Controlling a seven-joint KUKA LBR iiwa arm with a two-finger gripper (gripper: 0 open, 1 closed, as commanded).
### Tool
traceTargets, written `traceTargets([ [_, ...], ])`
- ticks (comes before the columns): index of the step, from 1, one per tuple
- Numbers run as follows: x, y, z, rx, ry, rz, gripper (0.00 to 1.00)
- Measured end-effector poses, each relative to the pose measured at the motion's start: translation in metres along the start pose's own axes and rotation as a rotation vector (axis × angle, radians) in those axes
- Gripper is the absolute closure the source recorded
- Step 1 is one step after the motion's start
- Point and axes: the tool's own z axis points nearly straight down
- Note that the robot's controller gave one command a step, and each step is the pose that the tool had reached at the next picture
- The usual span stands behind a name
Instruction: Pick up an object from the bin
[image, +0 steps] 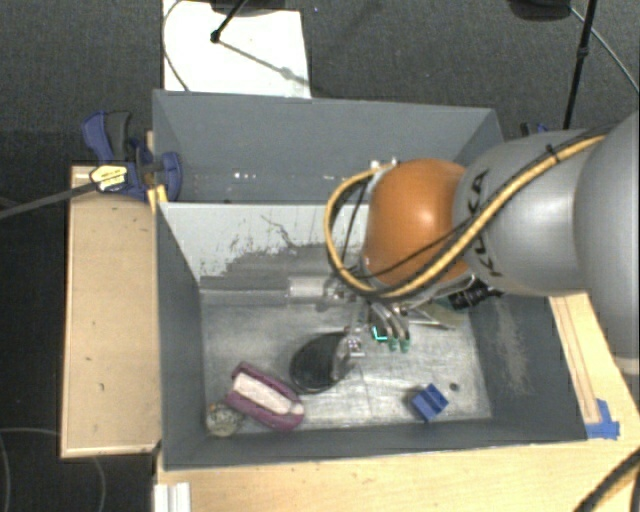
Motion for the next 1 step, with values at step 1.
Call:
traceTargets([
  [1,-0.0021,-0.0004,-0.0044,-0.001,-0.008,0.006,1.00],
])
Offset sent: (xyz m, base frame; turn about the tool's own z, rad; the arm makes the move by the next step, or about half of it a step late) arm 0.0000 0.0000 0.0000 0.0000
